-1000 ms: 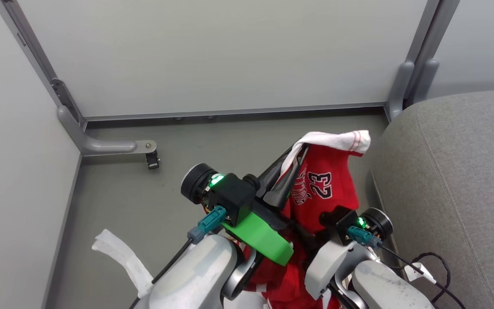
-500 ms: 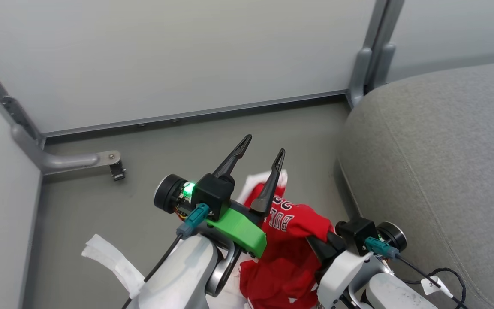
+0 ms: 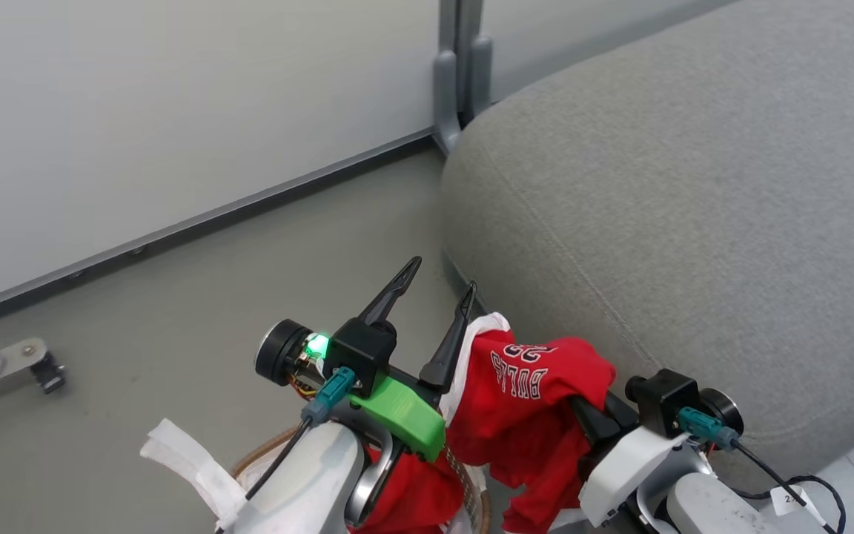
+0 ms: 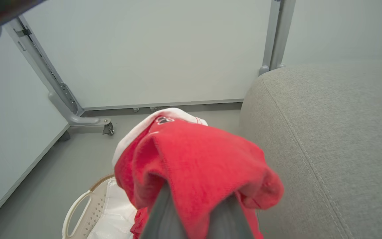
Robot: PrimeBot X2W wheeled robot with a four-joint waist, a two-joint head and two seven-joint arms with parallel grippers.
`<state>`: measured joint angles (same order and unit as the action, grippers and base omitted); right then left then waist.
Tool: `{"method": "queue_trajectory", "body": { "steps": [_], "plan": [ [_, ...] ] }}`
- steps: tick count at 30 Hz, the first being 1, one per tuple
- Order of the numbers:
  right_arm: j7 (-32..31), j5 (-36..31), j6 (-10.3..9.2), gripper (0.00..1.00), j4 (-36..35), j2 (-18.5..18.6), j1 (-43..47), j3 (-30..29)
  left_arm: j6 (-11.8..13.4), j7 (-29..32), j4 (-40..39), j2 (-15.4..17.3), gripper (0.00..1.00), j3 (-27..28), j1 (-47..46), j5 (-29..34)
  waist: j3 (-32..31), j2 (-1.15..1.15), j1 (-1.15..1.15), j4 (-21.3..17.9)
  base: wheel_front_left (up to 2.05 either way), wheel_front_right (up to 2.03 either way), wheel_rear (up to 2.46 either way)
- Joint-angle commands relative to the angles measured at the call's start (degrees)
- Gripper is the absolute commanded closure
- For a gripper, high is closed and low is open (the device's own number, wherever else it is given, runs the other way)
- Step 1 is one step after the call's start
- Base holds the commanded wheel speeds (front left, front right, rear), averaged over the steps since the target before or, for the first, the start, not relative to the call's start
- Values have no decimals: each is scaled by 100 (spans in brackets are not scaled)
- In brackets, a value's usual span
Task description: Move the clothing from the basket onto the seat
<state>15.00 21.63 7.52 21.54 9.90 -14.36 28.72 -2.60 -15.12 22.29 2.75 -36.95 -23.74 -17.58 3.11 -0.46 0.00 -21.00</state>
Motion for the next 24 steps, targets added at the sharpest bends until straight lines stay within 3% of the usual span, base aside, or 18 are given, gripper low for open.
{"method": "queue_trajectory", "body": {
  "steps": [1, 9, 14, 24],
  "plan": [
    [28, -28, -6, 100, -57, 25, 81, -32, -45, -4, 10, 30, 0, 47, 97, 47, 335, 46, 0, -788, 0, 0, 0],
    [28, 57, -6, 100, -267, 104, -42, -261, -191, -3, 149, 35, 0, -15, 83, 108, 636, 46, 0, -1017, 0, 0, 0],
    [28, 22, -7, 100, -459, 329, -611, -439, -212, -3, 210, 32, 0, -8, -6, 227, 887, 46, 0, -1027, 0, 0, 0],
    [28, -227, -7, 100, -275, 1485, -2661, -1173, -305, -4, 302, 32, 0, 13, -343, 521, 1698, 46, 0, -547, 0, 0, 0]
  ]
}}
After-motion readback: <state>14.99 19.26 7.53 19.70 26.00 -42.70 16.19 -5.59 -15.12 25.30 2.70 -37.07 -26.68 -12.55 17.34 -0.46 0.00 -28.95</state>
